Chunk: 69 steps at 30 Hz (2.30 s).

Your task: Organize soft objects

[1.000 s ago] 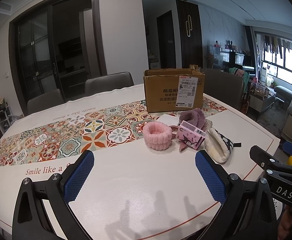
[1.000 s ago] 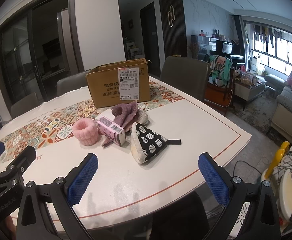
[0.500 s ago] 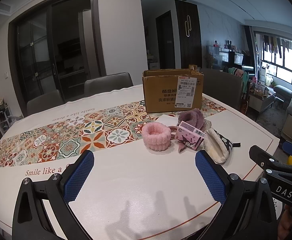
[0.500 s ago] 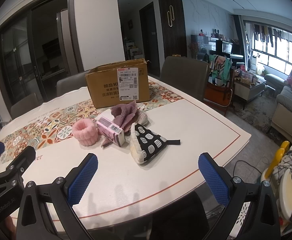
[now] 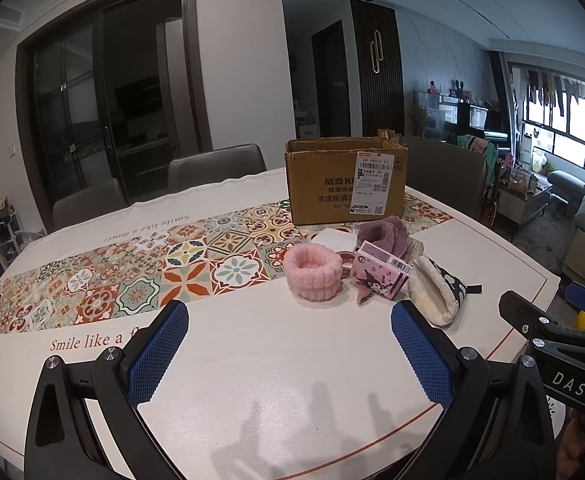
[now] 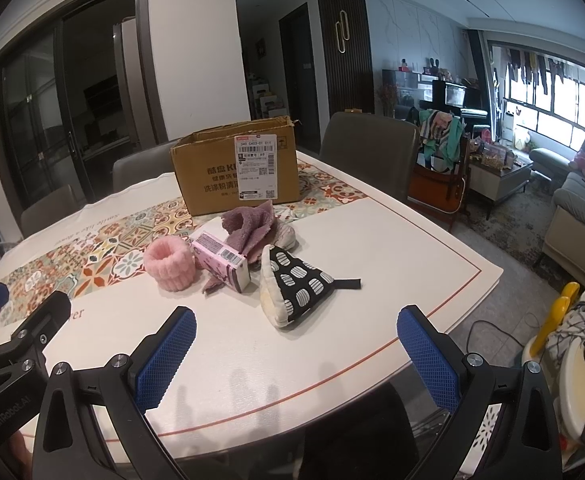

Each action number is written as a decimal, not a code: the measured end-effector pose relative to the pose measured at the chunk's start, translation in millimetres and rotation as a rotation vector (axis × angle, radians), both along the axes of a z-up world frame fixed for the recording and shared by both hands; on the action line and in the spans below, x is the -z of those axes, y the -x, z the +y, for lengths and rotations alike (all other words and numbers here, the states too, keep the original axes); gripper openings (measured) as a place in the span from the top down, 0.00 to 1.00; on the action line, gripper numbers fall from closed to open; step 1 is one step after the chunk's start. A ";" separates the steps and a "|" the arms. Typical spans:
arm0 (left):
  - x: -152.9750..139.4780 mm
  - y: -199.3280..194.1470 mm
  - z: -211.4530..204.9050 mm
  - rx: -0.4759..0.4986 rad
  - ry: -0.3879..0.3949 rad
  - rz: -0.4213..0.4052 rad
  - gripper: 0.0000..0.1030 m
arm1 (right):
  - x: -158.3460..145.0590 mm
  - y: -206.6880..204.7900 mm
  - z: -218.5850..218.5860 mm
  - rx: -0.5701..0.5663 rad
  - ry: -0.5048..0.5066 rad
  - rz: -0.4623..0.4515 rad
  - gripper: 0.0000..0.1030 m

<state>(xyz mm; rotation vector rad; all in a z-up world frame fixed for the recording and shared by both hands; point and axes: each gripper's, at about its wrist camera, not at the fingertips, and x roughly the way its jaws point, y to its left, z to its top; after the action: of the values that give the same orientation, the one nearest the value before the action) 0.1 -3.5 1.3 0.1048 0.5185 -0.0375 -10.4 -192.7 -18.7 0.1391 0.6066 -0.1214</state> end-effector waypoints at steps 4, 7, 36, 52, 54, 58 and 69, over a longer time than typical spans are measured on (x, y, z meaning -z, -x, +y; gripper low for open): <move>0.4 0.1 -0.2 0.001 0.000 0.000 0.00 | 0.7 0.0 -0.3 0.002 0.001 0.000 0.01; 0.8 0.7 -0.5 0.001 0.000 0.000 0.00 | 1.4 0.0 -0.8 0.003 0.002 0.001 0.01; 40.2 -87.7 17.9 0.017 0.032 0.117 0.01 | 35.0 -73.2 16.7 -0.009 0.017 0.140 0.06; 76.3 -154.4 12.1 0.183 0.008 0.211 0.11 | 45.4 -143.1 47.4 -0.190 0.111 0.162 0.30; 81.4 -160.6 10.4 0.194 0.006 0.225 0.11 | 49.7 -151.3 49.3 -0.215 0.129 0.179 0.33; 90.6 -172.5 10.1 0.200 0.021 0.254 0.13 | 55.7 -163.7 55.1 -0.253 0.165 0.197 0.37; 103.4 -194.3 3.4 0.234 0.068 0.311 0.28 | 65.4 -185.6 56.9 -0.301 0.178 0.219 0.52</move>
<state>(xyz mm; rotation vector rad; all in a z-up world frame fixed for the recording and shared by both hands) 194.5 -0.2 -102.1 0.0933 0.8125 -0.3034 175.2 -135.7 -84.1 -0.1404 0.8250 0.1029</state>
